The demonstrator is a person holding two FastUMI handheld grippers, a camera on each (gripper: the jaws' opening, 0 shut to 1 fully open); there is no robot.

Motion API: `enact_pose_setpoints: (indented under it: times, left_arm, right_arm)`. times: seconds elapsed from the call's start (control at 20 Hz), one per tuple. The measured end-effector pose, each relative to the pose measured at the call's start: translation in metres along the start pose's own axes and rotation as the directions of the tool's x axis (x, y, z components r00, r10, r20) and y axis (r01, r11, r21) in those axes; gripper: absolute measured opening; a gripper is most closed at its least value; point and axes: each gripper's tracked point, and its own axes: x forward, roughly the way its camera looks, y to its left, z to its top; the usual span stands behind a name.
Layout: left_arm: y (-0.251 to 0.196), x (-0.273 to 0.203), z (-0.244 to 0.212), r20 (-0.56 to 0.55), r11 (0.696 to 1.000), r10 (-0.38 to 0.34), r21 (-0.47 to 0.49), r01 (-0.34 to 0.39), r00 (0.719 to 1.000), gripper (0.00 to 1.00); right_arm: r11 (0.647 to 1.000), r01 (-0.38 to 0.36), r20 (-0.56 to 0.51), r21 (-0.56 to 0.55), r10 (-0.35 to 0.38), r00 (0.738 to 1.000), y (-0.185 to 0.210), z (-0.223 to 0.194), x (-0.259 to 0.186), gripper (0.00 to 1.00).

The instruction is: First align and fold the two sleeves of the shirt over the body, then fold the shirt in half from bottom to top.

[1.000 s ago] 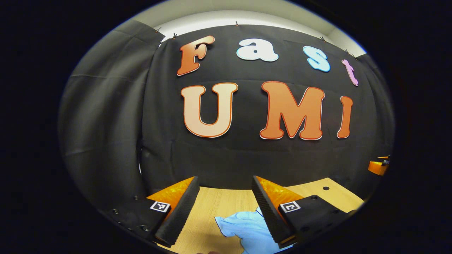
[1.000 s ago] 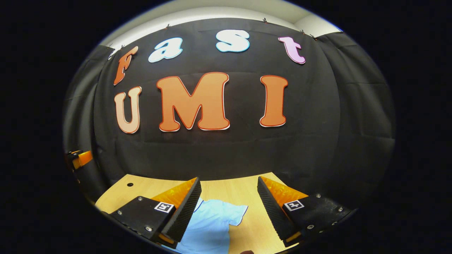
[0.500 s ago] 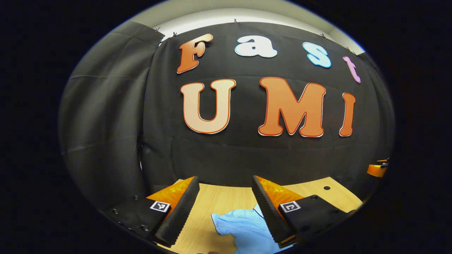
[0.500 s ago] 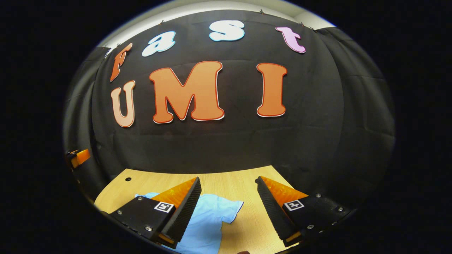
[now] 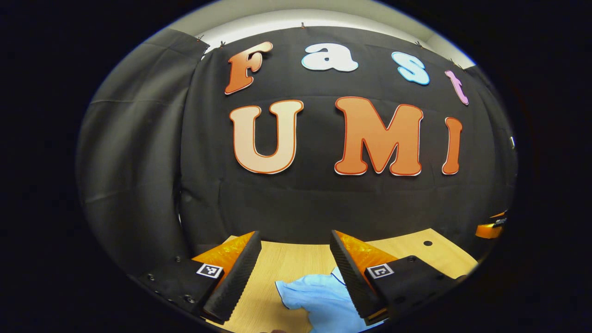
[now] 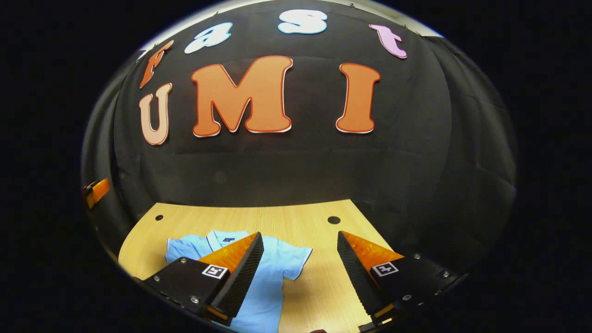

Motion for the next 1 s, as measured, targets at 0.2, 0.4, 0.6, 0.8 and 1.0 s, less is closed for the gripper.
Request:
enact_pose_setpoints:
  times: [0.2,0.4,0.6,0.8,1.0]
  left_arm:
    - [0.008,0.002,-0.002,-0.001,1.0,0.003,-0.005,-0.003,1.0,0.97]
    - [0.024,0.001,-0.014,-0.025,1.0,0.024,-0.008,-0.024,0.999,0.97]
    - [0.046,-0.001,-0.028,-0.05,0.998,0.06,-0.017,-0.061,0.997,0.97]
    - [0.068,-0.001,-0.039,-0.073,0.995,0.104,0.006,-0.104,0.992,0.98]
    - [0.091,-0.004,-0.054,-0.105,0.989,0.15,0.017,-0.149,0.983,0.97]
  right_arm:
    - [0.999,-0.02,-0.158,0.049,0.027,0.987,0.003,-0.023,0.021,0.98]
    - [0.998,-0.012,-0.312,0.067,0.032,0.95,0.003,-0.05,0.054,0.98]
    - [0.995,0.001,-0.439,0.095,0.041,0.897,0.005,-0.078,0.103,0.98]
    - [0.993,0.047,-0.582,0.111,0.026,0.813,0.004,-0.123,0.147,0.98]
    - [0.992,0.086,-0.677,0.095,0.001,0.736,0.0,-0.164,0.183,0.98]
